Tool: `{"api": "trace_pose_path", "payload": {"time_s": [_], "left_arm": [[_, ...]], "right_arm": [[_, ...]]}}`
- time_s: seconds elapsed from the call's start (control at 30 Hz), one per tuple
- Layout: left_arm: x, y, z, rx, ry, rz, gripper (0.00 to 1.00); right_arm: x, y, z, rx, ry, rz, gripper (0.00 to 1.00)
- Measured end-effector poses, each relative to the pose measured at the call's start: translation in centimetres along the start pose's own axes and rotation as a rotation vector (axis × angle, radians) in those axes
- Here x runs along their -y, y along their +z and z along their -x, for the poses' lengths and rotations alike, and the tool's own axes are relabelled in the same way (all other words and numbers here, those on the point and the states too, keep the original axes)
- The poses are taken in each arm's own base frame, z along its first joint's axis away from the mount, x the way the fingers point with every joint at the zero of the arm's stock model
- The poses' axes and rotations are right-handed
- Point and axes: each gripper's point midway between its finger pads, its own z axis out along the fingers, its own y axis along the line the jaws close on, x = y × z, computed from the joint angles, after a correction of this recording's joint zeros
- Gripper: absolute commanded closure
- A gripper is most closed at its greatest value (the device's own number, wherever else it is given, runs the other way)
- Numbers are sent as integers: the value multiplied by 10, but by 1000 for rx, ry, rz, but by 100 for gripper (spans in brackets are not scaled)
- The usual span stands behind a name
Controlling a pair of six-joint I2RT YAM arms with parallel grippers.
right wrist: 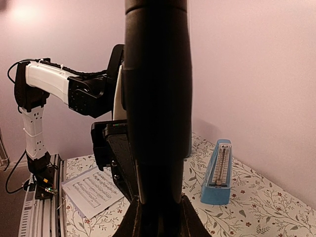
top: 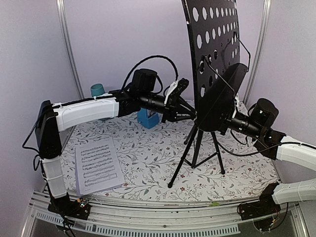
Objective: Set up the instrument practice props
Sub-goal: Screw the knob on the music stand.
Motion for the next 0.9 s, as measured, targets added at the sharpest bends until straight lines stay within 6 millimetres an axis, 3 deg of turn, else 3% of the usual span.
{"api": "trace_pose_path", "payload": {"time_s": [0.23, 0.5, 0.9], "left_arm": [[-2, 3, -2, 22, -253, -80, 77], [-4, 3, -9, -10, -486, -73, 56], [-20, 1, -8, -30, -663, 37, 53]], "right_arm": [[0, 0, 0, -1, -1, 1, 100], [0, 0, 0, -1, -2, 2, 100], [1, 0, -1, -2, -3, -6, 100]]}}
